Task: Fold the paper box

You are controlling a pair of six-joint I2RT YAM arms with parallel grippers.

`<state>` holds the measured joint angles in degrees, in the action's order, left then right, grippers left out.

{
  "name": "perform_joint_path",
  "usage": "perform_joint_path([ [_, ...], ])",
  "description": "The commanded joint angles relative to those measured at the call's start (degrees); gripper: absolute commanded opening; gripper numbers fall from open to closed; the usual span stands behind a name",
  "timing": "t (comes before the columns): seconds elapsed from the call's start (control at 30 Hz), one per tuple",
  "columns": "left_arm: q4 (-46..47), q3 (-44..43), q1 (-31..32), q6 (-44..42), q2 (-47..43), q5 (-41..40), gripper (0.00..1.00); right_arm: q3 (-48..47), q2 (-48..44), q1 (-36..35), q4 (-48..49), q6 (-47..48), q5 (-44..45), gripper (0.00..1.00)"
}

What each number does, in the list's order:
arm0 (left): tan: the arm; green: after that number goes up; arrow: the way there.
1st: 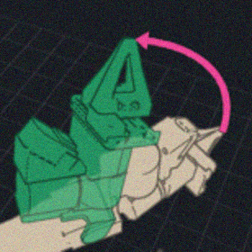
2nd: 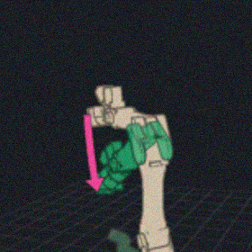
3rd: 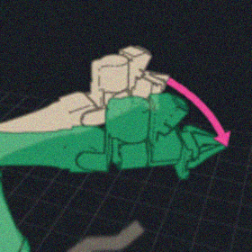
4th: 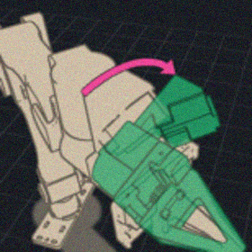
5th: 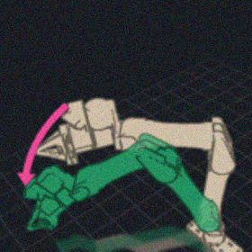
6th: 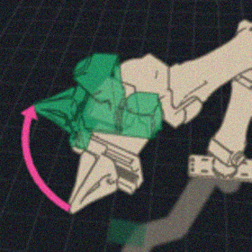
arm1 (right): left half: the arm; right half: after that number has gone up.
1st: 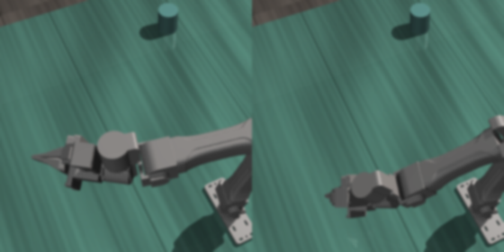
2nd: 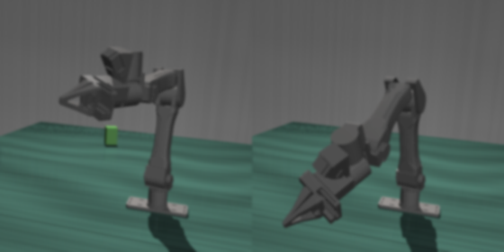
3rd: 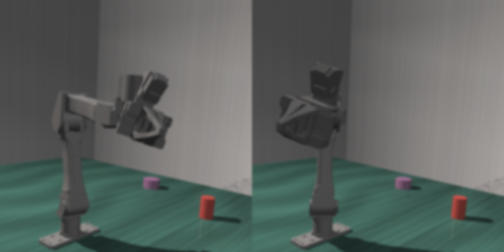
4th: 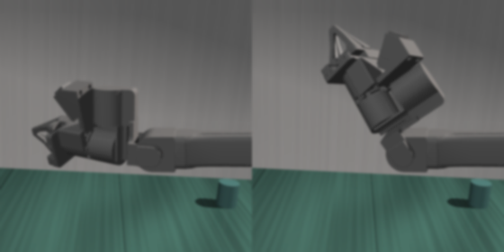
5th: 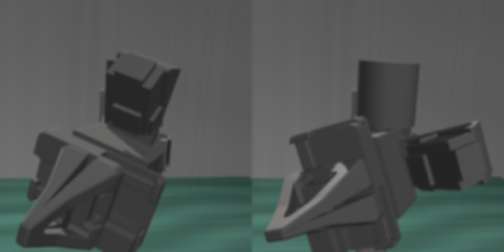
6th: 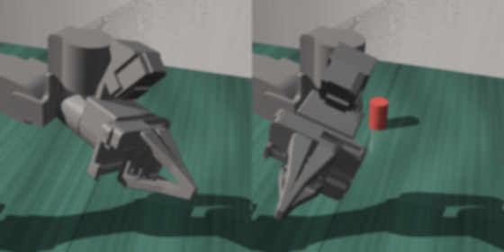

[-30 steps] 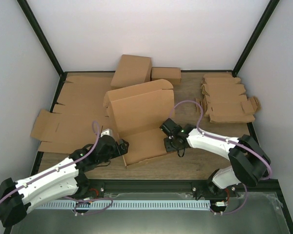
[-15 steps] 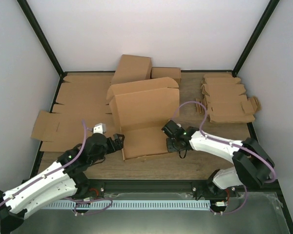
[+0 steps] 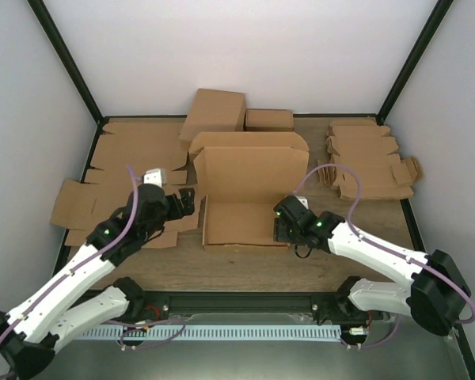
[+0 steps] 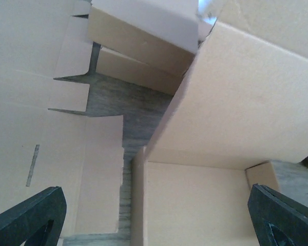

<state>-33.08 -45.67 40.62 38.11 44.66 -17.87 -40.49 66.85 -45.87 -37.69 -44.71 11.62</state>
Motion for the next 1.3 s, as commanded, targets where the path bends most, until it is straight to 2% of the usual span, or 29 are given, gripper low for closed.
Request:
perform_joint_path([
  [0.0,2.7,-1.7,-4.2,-8.3,4.4,6.9,1.0,-1.6,-3.4,1.6,1.0,2.1,-0.5,0.67],
  [0.2,6.8,-4.8,-4.4,-15.7,8.7,7.9,0.99,-5.2,-9.4,13.9,3.9,15.2,-11.3,0.67],
  [0.33,10.2,-6.2,-4.6,-18.1,10.5,8.1,0.94,-7.8,-12.1,23.2,7.0,21.4,-18.4,0.7],
  [0.47,9.1,-11.1,-10.2,-17.6,17.6,14.7,0.89,-10.5,-11.2,33.8,12.3,24.0,-29.2,0.84],
  [0.57,8.5,-14.7,-13.2,-18.7,21.2,19.2,0.9,-11.8,-9.7,38.6,16.3,25.1,-34.8,0.98],
  [0.7,9.8,-16.7,-14.6,-20.3,22.8,19.9,0.95,-16.0,-4.6,39.4,17.3,29.2,-34.3,1.0],
  [0.83,10.3,-18.1,-15.2,-20.9,24.7,19.3,0.95,-16.7,-0.5,39.4,21.9,30.1,-30.4,0.99],
  [0.93,10.8,-19.1,-15.1,-21.7,26.4,20.4,0.89,-17.3,1.1,39.4,24.0,32.9,-30.6,0.97],
  [1.07,11.0,-20.2,-15.2,-23.8,28.7,21.5,0.83,-19.2,4.1,39.4,24.1,37.4,-35.8,0.94],
  [1.27,10.9,-21.9,-15.2,-24.6,32.1,19.4,0.64,-20.0,7.2,39.4,25.2,39.0,-37.8,0.88],
])
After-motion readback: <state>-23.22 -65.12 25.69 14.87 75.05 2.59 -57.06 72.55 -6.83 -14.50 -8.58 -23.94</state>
